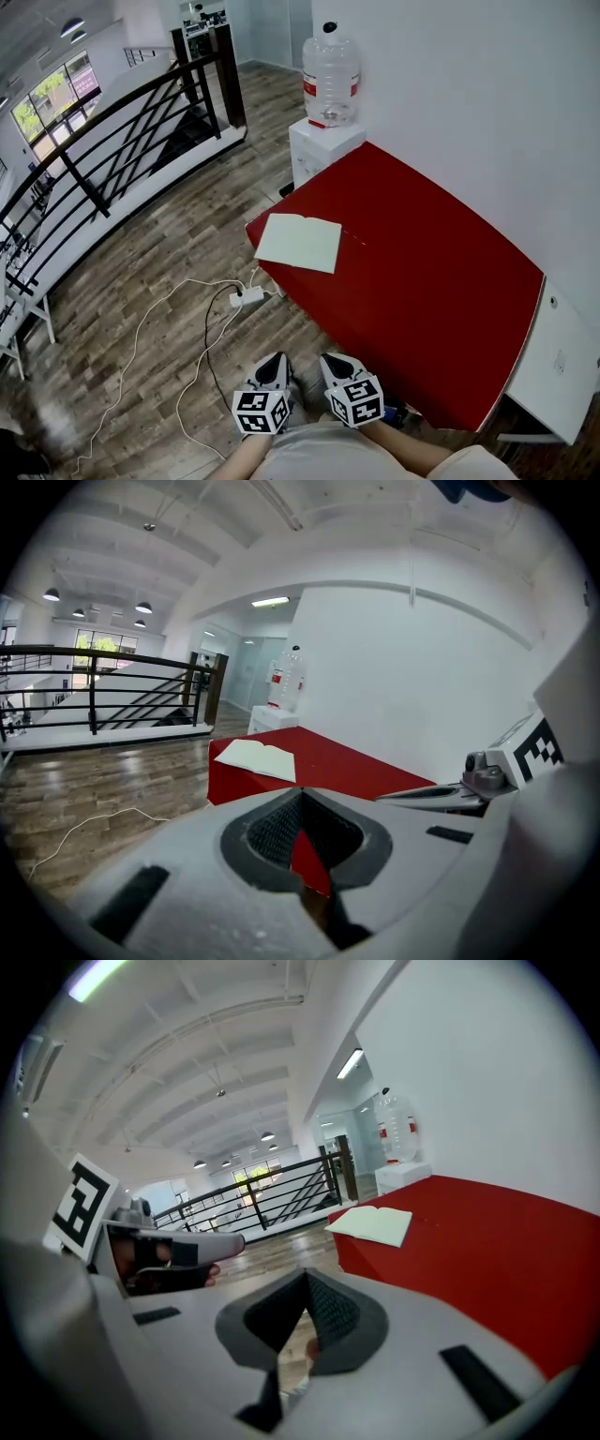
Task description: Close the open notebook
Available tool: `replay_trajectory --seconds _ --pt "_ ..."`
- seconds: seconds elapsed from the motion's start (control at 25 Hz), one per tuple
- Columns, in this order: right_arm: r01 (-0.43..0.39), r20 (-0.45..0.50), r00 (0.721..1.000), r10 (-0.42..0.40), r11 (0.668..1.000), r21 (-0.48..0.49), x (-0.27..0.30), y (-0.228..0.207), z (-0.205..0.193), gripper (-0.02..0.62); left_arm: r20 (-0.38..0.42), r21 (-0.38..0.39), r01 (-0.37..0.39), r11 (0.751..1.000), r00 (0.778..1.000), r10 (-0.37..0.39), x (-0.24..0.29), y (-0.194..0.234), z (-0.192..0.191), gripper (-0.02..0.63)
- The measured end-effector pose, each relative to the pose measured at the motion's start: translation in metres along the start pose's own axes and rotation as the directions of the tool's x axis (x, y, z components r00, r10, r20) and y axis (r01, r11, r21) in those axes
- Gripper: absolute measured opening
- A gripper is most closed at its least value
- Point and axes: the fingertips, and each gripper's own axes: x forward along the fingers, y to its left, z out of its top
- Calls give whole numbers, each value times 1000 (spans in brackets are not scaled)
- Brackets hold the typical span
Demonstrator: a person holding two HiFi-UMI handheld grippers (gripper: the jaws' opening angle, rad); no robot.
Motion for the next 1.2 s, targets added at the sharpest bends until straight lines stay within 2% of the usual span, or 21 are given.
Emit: replay_trajectory --seconds 0.6,0.88,1.2 --pt "75 47 996 -76 997 28 190 -19 137 5 -31 100 84 991 996 -81 123 149 124 6" --pt "108 64 992 -111 993 39 227 -24 169 5 -37 95 115 989 993 -112 155 178 151 6" --pt "150 47 987 -153 987 57 232 -56 185 5 -52 90 154 984 987 -150 189 170 167 6"
